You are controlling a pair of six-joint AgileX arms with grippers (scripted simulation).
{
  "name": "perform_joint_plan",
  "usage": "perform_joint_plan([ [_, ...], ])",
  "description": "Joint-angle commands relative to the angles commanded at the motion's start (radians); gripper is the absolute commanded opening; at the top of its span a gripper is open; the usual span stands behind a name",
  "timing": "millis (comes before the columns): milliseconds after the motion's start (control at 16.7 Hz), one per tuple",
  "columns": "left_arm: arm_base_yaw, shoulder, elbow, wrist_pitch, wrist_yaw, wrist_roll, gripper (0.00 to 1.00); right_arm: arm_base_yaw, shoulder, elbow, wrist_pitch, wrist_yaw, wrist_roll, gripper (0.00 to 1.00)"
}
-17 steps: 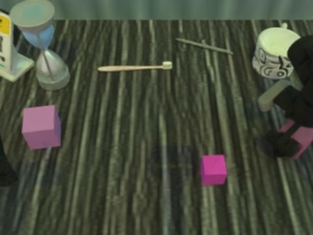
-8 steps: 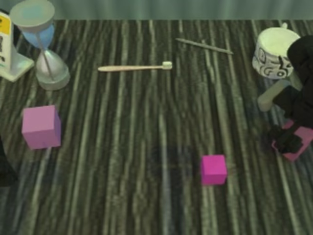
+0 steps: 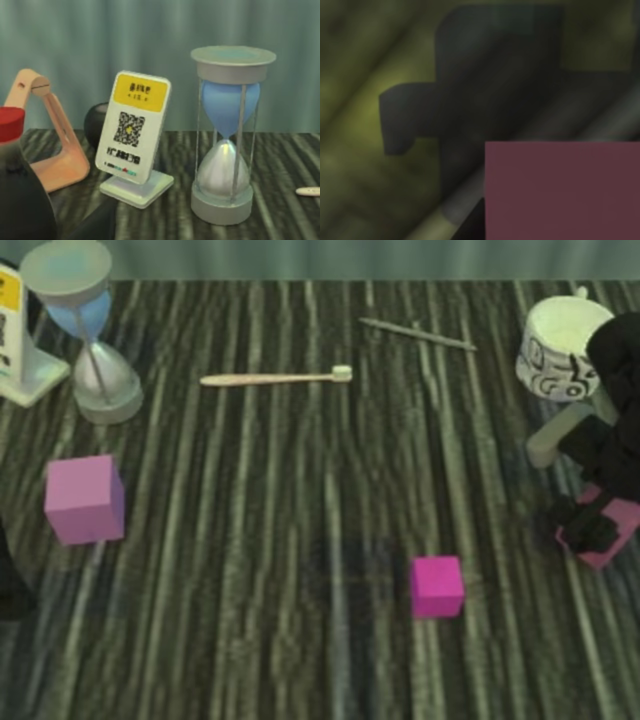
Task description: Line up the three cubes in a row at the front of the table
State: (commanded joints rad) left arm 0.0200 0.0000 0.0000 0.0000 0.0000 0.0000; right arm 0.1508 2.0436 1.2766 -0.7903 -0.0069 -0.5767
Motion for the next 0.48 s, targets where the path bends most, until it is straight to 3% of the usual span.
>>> perform_joint_plan([
  [480, 0.0, 0.0, 0.0, 0.0, 0.0, 0.0, 1.0, 0.007, -0.085, 0.13, -0.223, -0.001, -0.003, 0.0],
])
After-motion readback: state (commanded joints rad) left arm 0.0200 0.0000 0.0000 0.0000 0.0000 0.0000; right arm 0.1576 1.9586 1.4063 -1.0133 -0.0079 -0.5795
